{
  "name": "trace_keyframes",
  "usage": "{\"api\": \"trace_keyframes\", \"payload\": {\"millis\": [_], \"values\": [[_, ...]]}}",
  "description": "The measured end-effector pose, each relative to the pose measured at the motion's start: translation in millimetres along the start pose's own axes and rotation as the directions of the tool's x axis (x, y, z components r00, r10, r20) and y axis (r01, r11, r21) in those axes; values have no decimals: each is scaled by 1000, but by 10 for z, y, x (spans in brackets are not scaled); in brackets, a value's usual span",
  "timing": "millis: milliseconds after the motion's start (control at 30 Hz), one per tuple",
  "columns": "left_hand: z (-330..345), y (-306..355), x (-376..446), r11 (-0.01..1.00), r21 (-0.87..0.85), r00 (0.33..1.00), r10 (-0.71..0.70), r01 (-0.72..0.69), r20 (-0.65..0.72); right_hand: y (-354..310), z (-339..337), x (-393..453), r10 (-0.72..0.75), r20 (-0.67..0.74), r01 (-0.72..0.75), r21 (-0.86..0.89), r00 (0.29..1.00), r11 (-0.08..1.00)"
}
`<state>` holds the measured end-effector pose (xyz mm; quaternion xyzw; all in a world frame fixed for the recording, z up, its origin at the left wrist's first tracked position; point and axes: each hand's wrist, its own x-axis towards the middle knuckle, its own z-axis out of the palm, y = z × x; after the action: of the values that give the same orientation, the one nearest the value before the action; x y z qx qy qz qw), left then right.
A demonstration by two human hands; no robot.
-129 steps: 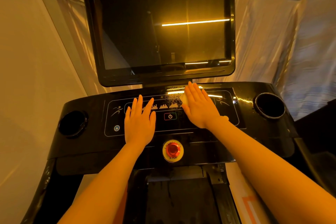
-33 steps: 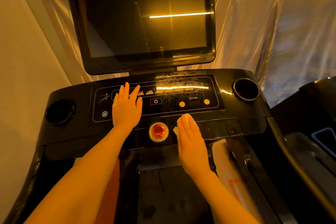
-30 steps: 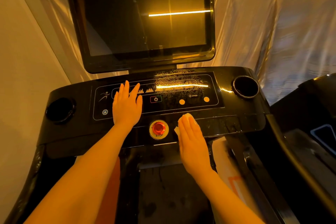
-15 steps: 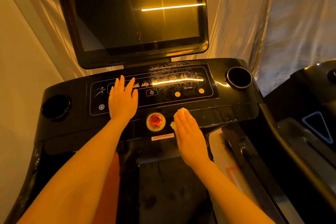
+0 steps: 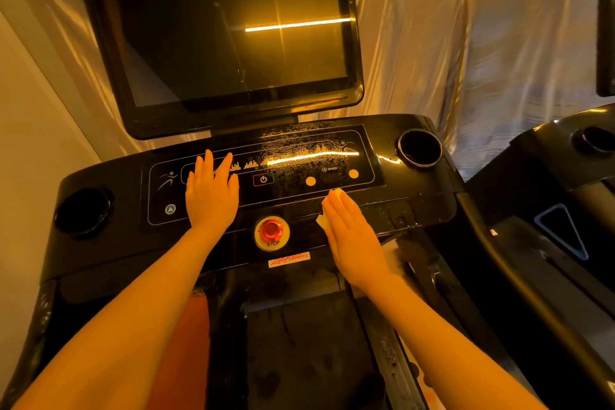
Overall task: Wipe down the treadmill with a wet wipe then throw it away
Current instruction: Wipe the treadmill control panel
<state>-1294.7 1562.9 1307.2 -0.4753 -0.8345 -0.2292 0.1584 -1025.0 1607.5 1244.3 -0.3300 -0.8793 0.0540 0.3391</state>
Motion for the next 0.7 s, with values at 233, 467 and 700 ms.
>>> {"api": "trace_keyframes", "payload": {"millis": [233, 467, 700], "values": [[-24, 105, 4, 996, -42, 997, -73, 73, 8, 216, 4, 364, -14, 42, 15, -13, 999, 1000], [-15, 516, -32, 984, -171, 998, 58, -51, 33, 303, -76, 607, -6, 18, 6, -12, 1000, 1000], [144, 1163, 61, 969, -144, 971, 215, -199, 106, 391, -63, 806, -8, -23, 7, -56, 1000, 998]]}}
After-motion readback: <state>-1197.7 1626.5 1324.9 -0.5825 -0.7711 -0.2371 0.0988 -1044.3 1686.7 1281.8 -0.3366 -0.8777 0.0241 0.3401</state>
